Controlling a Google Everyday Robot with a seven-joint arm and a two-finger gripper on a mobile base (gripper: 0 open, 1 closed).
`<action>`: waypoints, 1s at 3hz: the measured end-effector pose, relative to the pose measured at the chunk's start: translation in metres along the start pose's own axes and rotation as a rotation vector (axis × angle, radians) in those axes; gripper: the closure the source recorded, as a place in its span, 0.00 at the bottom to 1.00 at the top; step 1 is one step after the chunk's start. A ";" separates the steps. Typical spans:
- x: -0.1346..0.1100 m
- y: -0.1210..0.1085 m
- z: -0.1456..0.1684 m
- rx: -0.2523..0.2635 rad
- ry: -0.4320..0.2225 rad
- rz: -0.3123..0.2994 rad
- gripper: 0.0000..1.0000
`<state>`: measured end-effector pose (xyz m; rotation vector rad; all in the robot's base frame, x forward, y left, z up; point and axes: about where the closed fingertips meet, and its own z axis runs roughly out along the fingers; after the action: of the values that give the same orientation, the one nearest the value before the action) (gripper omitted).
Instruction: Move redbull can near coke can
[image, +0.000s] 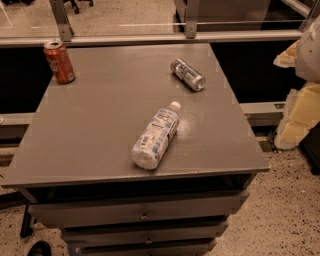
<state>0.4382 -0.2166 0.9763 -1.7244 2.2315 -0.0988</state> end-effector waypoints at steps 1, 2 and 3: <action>0.000 0.000 0.000 0.000 0.000 0.000 0.00; 0.000 -0.003 -0.001 -0.004 -0.024 0.013 0.00; -0.003 -0.017 0.033 -0.048 -0.126 0.124 0.00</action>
Offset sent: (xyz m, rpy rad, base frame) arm 0.0054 -0.0027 -0.0028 0.0672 0.0234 -0.0126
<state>0.4644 -0.2143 0.9501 -1.5652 2.2574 0.0902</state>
